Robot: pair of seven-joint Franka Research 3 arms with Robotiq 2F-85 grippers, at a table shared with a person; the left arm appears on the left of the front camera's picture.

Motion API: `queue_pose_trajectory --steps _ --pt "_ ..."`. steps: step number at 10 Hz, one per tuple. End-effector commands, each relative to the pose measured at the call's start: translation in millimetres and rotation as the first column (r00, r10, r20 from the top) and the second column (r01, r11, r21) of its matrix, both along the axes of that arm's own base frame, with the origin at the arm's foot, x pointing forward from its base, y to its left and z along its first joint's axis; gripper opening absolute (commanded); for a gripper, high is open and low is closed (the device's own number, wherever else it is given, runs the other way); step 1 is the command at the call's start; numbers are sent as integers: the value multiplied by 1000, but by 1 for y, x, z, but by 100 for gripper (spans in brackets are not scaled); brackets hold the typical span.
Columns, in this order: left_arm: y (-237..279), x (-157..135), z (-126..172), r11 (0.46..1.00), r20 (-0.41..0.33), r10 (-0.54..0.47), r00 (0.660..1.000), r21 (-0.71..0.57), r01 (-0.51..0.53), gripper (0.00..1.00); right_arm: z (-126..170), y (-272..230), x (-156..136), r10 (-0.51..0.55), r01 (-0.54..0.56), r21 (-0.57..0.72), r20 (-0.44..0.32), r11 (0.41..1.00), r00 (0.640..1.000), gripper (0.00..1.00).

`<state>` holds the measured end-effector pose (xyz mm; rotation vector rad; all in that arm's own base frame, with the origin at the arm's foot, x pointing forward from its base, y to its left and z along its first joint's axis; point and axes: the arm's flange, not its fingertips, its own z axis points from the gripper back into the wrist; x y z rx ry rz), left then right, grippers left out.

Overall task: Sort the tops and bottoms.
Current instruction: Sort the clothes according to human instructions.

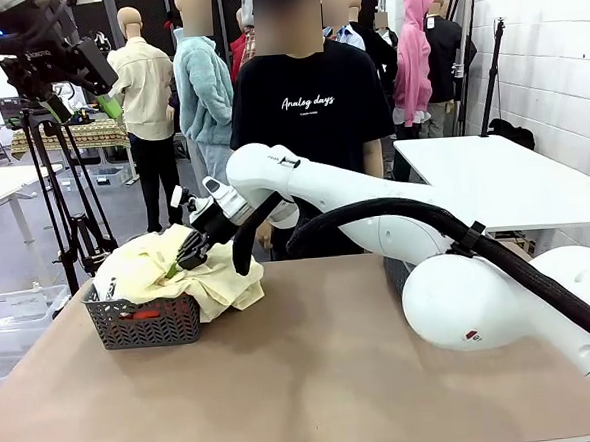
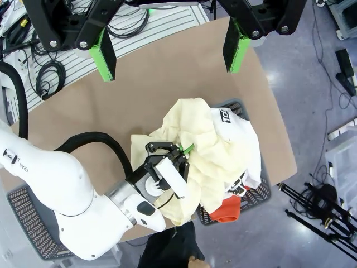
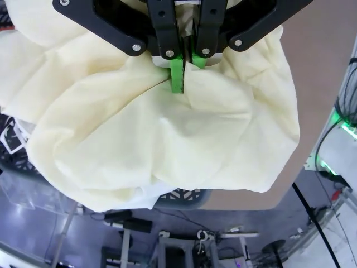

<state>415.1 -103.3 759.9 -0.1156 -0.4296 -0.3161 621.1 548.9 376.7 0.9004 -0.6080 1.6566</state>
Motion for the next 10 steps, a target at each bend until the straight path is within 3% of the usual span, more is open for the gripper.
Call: queue_pose_trajectory --steps 1,3,6,8,9,10 --pt "2 -2 1 1000 -5 7 1000 12 -7 100 32 107 137 37 -38 38 44 999 998 0" --pt "2 -2 1 1000 -5 7 1000 12 -7 100 53 99 130 30 -37 84 86 996 996 0" --pt "2 -2 1 1000 -5 7 1000 12 -7 100 80 97 124 41 -62 116 175 991 984 53" --pt "2 -2 1 1000 -5 7 1000 12 -7 100 80 98 126 46 -67 118 177 991 983 91" --pt "2 -2 1 1000 -5 7 1000 12 -7 100 89 91 121 36 -66 143 206 987 978 100" --pt "2 -2 1 1000 -5 7 1000 12 -7 100 106 84 113 24 -66 163 249 984 968 100"
